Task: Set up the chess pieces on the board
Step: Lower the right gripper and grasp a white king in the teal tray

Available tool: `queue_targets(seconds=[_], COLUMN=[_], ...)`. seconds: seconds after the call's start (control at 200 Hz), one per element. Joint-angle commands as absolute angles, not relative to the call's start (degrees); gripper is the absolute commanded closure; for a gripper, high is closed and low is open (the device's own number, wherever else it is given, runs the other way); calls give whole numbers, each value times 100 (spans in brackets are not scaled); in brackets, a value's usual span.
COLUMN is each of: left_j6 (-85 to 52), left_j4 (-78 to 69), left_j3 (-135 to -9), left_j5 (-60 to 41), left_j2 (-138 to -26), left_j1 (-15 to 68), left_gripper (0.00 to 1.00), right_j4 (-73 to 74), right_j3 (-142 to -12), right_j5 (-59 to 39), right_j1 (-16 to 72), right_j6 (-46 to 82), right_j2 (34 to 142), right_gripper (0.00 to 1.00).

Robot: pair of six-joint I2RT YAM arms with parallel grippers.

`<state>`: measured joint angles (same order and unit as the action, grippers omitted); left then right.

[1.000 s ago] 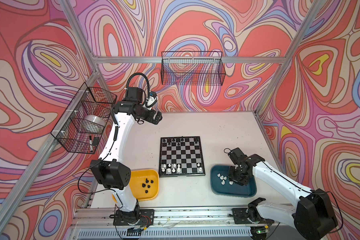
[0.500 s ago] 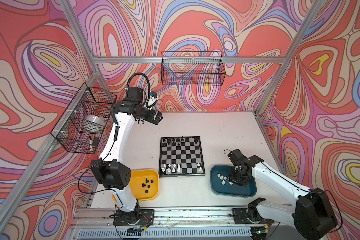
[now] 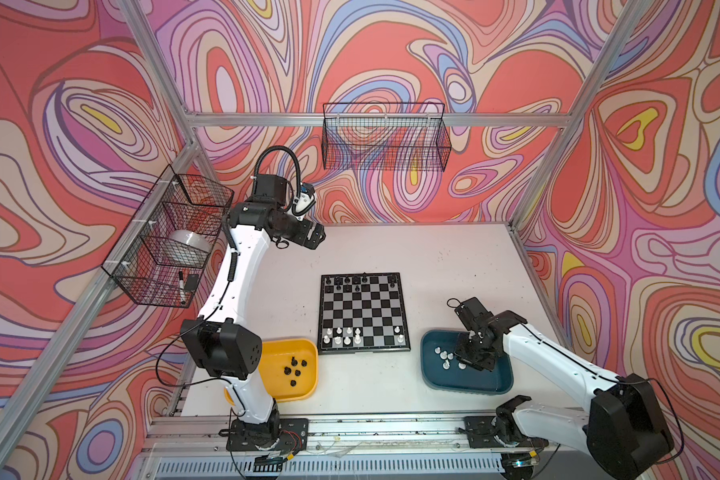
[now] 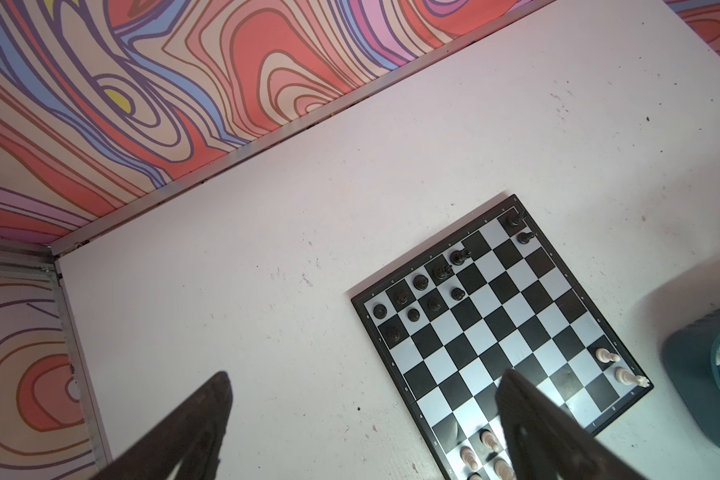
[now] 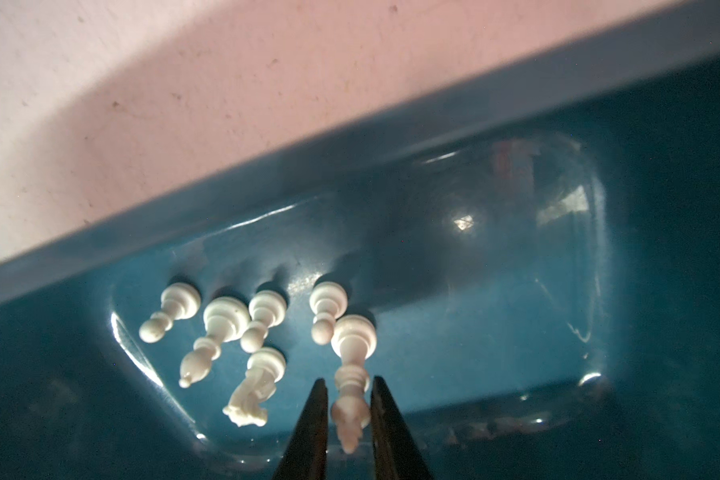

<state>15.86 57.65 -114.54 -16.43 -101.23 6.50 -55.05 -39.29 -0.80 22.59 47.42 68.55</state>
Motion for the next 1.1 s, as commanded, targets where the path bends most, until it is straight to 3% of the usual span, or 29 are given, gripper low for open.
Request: queue_targets(seconds=[0.0, 0.315, 1.097], left_j6=[1565, 1566, 1526], left_j4=[5794, 5784, 5642], left_j3=[-11391, -11391, -11423], left_j5=[-1600, -1582, -1507], left_j2=[-9967, -9967, -10002], left_j1=[691, 695, 701], left_gripper=[0, 0, 0], right_j4=[-5485, -5529, -5741], right_j3=[-3876, -3928, -4441], right_j5=[61, 77, 136], right_j1=[2303, 2303, 2303], right_j6=[4719, 4681, 4426], right_j2=[6883, 6853, 6565], right_gripper=[82, 89, 90])
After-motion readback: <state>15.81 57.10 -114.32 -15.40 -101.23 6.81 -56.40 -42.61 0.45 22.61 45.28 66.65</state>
